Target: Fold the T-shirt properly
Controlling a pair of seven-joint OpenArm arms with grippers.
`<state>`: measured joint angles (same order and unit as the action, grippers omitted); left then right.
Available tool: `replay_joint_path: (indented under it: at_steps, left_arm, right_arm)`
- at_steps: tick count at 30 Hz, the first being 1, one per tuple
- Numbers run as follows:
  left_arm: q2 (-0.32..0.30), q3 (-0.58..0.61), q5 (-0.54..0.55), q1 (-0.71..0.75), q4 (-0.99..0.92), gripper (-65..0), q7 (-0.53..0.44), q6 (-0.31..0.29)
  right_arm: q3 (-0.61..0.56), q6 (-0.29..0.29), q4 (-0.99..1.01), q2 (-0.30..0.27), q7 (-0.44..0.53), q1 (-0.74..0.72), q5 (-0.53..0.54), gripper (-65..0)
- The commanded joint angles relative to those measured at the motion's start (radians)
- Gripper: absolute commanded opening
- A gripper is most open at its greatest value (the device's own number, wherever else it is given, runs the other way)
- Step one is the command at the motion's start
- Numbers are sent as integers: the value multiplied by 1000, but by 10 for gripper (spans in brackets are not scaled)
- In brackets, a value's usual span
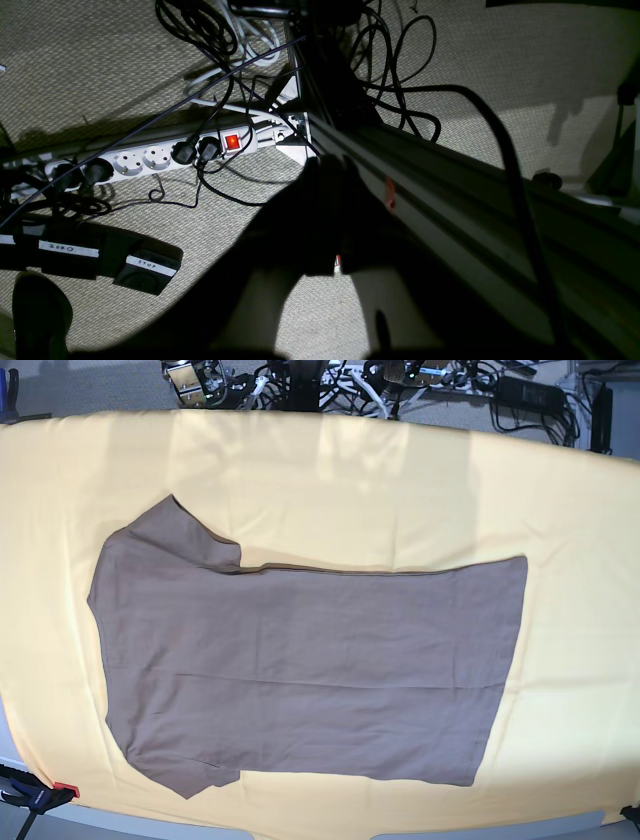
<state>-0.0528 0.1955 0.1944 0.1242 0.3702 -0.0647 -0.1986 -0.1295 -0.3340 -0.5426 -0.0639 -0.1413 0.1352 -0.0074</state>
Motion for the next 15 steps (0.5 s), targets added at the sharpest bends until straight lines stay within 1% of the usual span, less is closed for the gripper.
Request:
replay_joint_path:
  at_steps: [1,15]
  left_arm:
    - [3,1,-2,0,8,-650,-18,-10]
    - [3,1,-2,0,22,-650,-18,-10]
  right_arm:
    - [-2,-8,-10,-3,10,-3,7,-650]
    - [-2,-6,-10,-3,10,-3,7,-650]
